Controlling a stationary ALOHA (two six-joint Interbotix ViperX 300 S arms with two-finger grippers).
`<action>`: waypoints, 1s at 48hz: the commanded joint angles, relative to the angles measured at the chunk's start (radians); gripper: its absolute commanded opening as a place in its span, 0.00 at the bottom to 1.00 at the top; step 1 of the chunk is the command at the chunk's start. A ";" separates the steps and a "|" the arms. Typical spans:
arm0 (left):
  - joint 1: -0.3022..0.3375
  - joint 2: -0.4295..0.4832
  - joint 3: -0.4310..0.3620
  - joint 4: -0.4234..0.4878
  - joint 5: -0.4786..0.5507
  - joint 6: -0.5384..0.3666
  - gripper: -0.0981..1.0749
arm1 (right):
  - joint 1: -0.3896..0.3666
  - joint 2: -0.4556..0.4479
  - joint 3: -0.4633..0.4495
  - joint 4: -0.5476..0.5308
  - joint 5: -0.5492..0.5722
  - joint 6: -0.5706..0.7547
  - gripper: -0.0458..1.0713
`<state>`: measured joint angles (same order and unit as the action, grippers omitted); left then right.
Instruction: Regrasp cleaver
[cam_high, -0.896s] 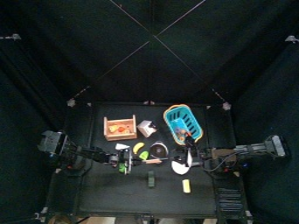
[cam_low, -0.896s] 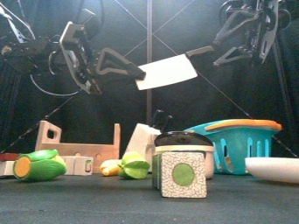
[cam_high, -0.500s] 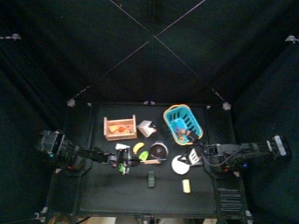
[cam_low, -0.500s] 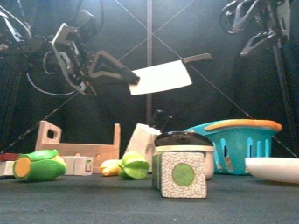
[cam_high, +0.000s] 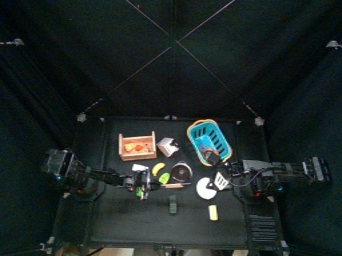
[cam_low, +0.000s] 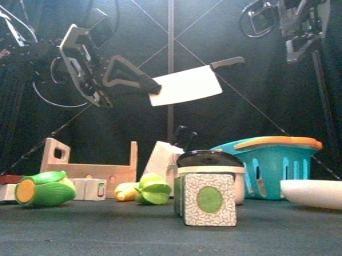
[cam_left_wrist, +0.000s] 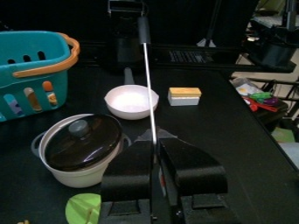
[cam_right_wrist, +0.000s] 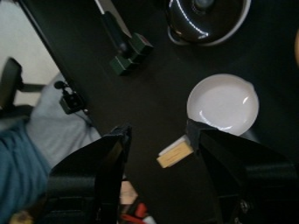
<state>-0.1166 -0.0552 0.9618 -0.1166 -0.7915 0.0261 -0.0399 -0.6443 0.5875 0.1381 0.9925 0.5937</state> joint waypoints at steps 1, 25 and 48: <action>0.002 -0.006 -0.021 0.006 -0.005 0.002 0.44 | -0.012 0.003 -0.026 -0.012 -0.043 -0.133 0.82; -0.002 -0.006 -0.017 0.067 -0.005 0.000 0.44 | 0.135 -0.014 0.253 -0.126 -0.772 -0.399 0.82; -0.002 -0.006 -0.018 0.067 -0.005 0.000 0.44 | 0.138 0.133 0.206 -0.120 -0.819 -0.383 0.81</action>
<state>-0.1181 -0.0568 0.9618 -0.0522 -0.7931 0.0261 0.0997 -0.5123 0.8237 0.0184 0.1841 0.2086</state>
